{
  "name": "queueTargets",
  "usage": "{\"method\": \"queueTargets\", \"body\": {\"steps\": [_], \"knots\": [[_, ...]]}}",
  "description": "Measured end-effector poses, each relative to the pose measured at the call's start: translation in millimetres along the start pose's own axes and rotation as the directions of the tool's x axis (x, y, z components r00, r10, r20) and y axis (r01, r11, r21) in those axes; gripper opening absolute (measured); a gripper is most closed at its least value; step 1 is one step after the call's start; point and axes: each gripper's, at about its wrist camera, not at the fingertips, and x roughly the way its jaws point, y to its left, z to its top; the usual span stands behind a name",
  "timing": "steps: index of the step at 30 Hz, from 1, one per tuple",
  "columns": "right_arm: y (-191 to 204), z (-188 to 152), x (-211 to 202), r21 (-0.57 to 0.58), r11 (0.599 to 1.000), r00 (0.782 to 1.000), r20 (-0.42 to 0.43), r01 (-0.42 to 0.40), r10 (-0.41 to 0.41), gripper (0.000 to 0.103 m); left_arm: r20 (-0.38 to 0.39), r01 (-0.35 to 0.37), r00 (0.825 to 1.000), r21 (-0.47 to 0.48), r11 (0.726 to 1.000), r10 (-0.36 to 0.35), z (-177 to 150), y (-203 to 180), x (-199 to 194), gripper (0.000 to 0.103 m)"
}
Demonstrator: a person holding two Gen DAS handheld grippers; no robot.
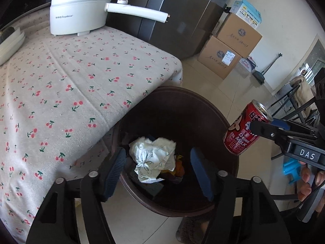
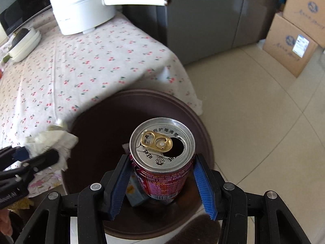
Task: Collect trash
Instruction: 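Open the left tool to drop the paper while the right tool opens to drop the can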
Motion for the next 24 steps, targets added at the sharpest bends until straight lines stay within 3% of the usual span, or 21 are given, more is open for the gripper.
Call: {"method": "queueTargets", "body": {"steps": [2, 4, 16, 18, 20, 24], "knots": [[-3, 1, -1, 0.004, 1.0, 1.0, 0.003, 0.0, 0.0, 0.055, 0.004, -0.03, 1.0, 0.006, 1.0, 0.03, 2, 0, 2, 0.091], [-6, 2, -2, 0.006, 1.0, 1.0, 0.005, -0.002, 0.002, 0.055, 0.011, -0.063, 0.998, 0.006, 0.998, 0.063, 3, 3, 2, 0.095], [7, 6, 4, -0.007, 1.0, 1.0, 0.005, 0.003, -0.003, 0.055, 0.002, -0.118, 0.993, -0.055, 0.991, 0.119, -1, 36, -19, 0.096], [9, 9, 6, 0.006, 1.0, 1.0, 0.0, 0.009, -0.009, 0.064, 0.009, -0.13, 0.991, -0.063, 0.99, 0.131, -2, 42, -26, 0.096], [12, 11, 4, 0.009, 1.0, 1.0, 0.018, 0.015, -0.015, 0.082, 0.018, -0.143, 0.989, -0.075, 0.987, 0.145, -4, 48, -33, 0.096], [23, 14, -2, -0.012, 0.999, 0.997, 0.052, 0.049, -0.049, 0.091, 0.053, -0.206, 0.976, -0.09, 0.974, 0.211, -8, 56, -52, 0.096]]}}
